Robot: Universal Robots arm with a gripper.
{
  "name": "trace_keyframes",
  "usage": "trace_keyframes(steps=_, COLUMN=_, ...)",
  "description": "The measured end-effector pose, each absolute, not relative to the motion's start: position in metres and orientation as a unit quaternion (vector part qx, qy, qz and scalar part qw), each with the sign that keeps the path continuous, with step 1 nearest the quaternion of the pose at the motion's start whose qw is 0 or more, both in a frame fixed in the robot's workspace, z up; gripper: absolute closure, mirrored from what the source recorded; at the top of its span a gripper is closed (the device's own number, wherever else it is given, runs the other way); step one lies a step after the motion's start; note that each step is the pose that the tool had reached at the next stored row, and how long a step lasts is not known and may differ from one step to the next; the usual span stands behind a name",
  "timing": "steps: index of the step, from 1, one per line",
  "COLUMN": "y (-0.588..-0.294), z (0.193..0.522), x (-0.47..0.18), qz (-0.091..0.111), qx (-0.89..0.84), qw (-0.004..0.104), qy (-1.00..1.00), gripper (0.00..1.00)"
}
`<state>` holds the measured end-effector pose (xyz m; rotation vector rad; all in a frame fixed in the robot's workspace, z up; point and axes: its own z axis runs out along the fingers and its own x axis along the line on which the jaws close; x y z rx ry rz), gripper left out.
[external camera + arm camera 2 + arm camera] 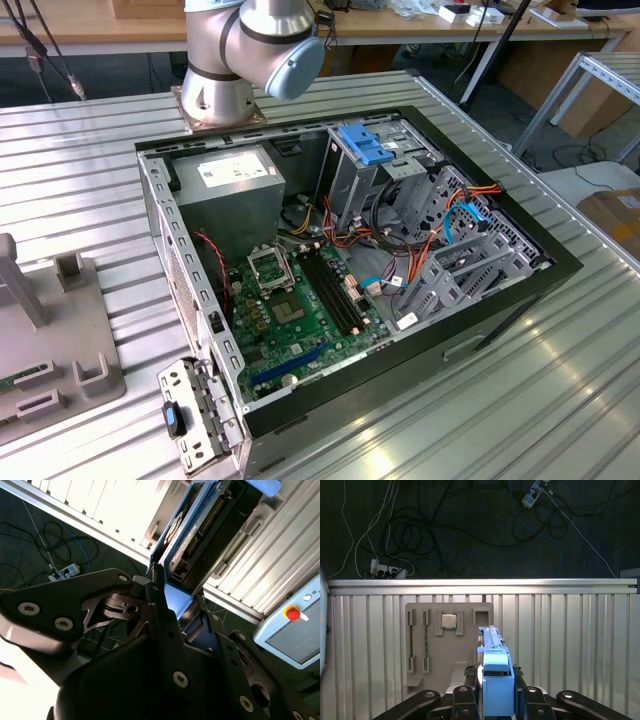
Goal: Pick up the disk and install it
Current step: 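Pick up the disk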
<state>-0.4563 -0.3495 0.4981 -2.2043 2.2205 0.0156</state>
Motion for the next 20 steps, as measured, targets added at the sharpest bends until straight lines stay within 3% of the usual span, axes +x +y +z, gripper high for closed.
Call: trace_keyframes(steps=20, y=-0.349, z=0.498, x=-0.384, qz=0.005, qx=-0.704, qw=0.006, qy=0.710, gripper=0.63)
